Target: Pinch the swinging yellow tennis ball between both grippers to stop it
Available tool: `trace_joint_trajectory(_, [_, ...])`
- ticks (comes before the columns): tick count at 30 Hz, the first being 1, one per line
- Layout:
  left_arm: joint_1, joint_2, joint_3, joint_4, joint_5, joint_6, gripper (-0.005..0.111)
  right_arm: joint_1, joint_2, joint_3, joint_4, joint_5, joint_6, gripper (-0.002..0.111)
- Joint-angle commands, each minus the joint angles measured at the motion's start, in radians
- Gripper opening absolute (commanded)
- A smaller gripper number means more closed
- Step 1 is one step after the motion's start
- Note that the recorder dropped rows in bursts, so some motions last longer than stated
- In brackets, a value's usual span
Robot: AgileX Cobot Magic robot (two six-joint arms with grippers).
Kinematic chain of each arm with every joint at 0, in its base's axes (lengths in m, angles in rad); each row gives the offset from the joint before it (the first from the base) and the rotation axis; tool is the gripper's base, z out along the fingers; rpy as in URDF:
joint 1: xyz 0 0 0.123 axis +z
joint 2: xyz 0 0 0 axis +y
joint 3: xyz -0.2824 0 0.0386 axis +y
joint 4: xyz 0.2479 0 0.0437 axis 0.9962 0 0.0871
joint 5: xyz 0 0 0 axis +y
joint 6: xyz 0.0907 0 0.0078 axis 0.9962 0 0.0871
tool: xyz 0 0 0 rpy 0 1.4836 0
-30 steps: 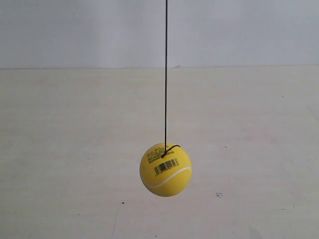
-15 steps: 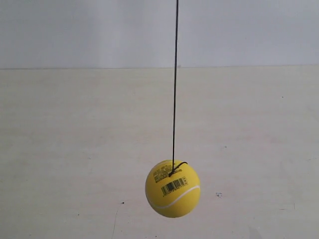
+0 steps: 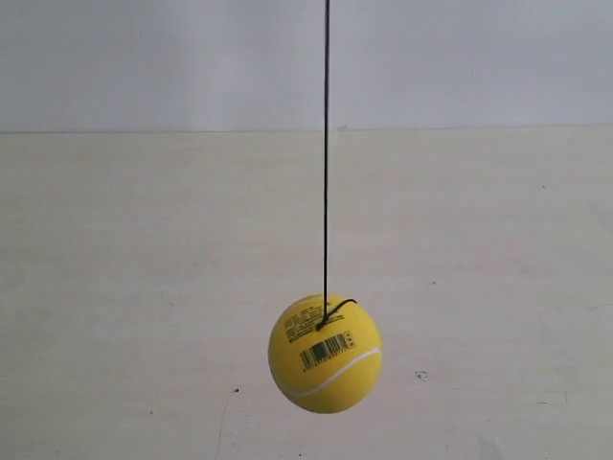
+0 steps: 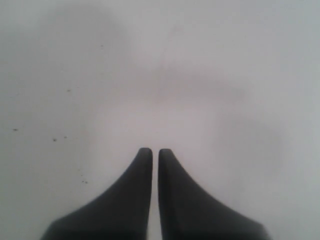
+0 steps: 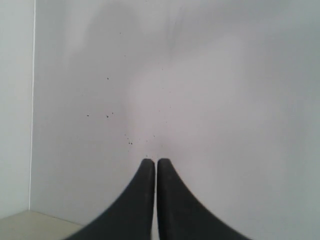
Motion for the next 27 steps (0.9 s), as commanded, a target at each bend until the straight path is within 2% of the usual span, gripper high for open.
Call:
trace_joint_trajectory(1, [0.084, -0.001, 0.004, -0.216, 0.089, 0.172, 0.005, 0.001, -0.005, 0.005, 0.001, -0.002, 0.002, 0.0])
trace_joint_trajectory(4, [0.118, -0.001, 0.004, -0.272, 0.131, 0.243, 0.005, 0.001, -0.005, 0.005, 0.001, -0.002, 0.002, 0.0])
trace_joint_trajectory(11, [0.118, -0.001, 0.052, -0.272, 0.17, 0.361, 0.005, 0.001, -0.005, 0.005, 0.001, -0.002, 0.002, 0.0])
trace_joint_trajectory(27, [0.144, -0.001, 0.265, -0.27, 0.178, 0.505, 0.005, 0.001, -0.005, 0.005, 0.001, 0.005, 0.002, 0.0])
